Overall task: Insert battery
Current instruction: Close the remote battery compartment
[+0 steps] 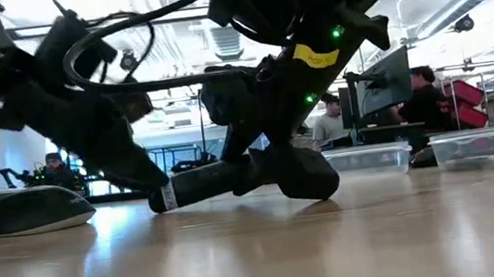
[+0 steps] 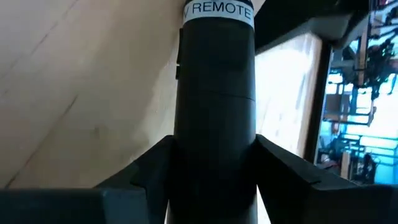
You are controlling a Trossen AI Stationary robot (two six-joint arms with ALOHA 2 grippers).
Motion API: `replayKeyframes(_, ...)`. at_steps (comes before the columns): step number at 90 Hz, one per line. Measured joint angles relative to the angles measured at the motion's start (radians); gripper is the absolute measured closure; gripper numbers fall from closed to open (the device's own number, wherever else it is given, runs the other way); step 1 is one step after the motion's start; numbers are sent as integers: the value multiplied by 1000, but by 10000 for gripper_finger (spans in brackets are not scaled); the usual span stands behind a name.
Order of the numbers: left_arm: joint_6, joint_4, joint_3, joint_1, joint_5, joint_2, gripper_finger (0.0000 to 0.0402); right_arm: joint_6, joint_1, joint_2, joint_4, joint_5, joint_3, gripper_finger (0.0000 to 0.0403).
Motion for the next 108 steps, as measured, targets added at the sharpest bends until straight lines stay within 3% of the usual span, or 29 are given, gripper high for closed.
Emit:
replayKeyframes(14,0,10,63,0,0,95,104,-9,4,0,5,-4,0,235)
replayKeyframes(28,32,-16,138,0,-3,174,130,-36,5,0,6,-10,0,224)
replayKeyframes(67,85,-170,185,-1,7,149,350,-58,6,-6,-22,-14,1,179)
replayKeyframes(93,181,-374,183,-2,-54,48,339,177,18,-52,-82,-30,3,146)
replayKeyframes(108,305,-545,185,-1,-75,-20,270,461,17,-135,-99,-243,7,128)
